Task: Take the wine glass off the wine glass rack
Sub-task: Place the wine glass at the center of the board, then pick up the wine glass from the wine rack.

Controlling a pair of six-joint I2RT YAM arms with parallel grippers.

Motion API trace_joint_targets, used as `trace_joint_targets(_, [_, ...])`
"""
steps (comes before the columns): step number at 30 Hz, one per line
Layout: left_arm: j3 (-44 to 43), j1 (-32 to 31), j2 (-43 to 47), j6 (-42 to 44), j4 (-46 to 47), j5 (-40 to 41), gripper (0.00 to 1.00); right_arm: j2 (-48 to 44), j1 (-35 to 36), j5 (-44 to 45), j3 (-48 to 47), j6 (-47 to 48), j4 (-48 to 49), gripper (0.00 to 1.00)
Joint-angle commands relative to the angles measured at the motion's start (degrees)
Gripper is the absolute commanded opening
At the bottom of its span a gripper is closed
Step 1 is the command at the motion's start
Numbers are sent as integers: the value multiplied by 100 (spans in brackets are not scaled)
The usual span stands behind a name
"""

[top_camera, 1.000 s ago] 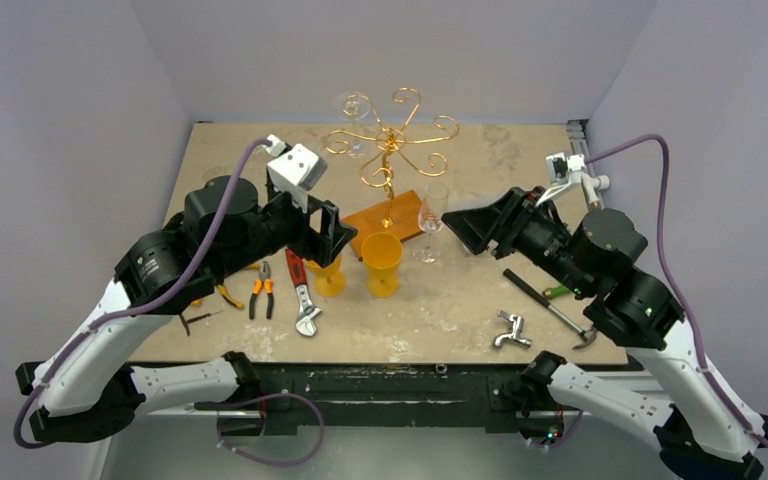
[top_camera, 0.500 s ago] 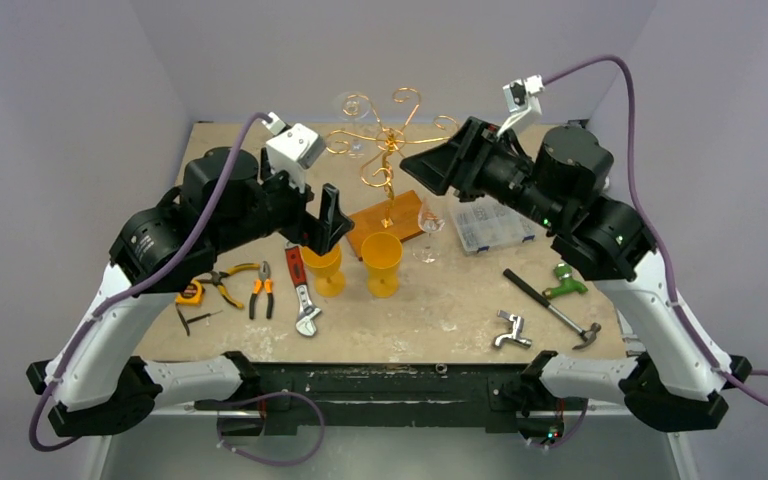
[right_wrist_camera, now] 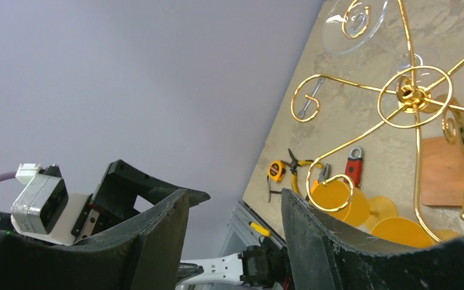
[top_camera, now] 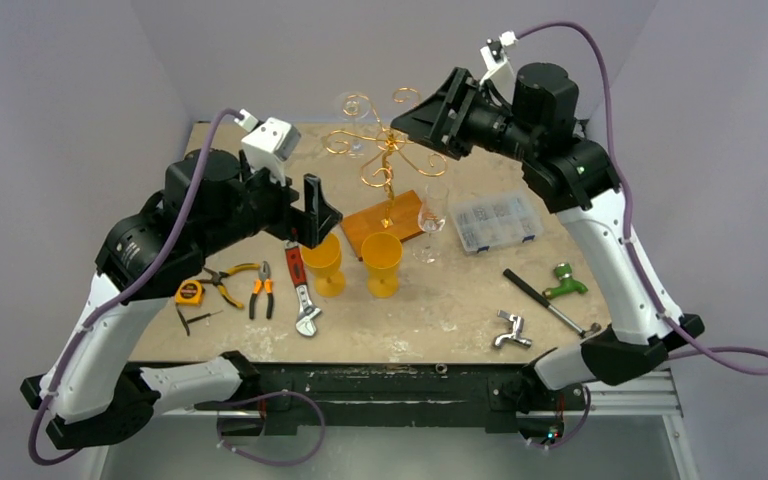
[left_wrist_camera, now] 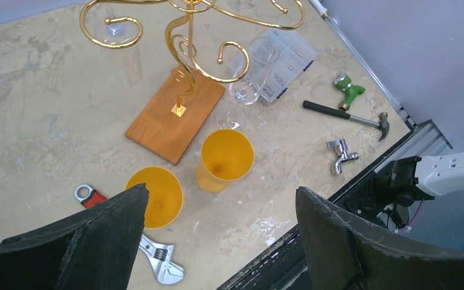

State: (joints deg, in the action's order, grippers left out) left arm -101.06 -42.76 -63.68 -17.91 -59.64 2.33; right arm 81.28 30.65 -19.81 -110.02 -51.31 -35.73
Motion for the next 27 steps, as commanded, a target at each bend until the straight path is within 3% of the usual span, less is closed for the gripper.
trace_joint_targets(1, [118, 48, 326, -239, -152, 321, 88, 330, -101, -788, -614, -125, -4, 57])
trace_joint_targets(15, [486, 48, 1276, -293, -771, 976, 96, 1771, -333, -911, -1954, 76, -228, 56])
trace_joint_targets(22, [862, 44, 1853, -692, -836, 871, 96, 2248, -450, -863, -2320, 91, -379, 55])
trace_joint_targets(27, [534, 47, 1757, -759, -976, 1160, 96, 2212, -736, -983, -2055, 87, -157, 55])
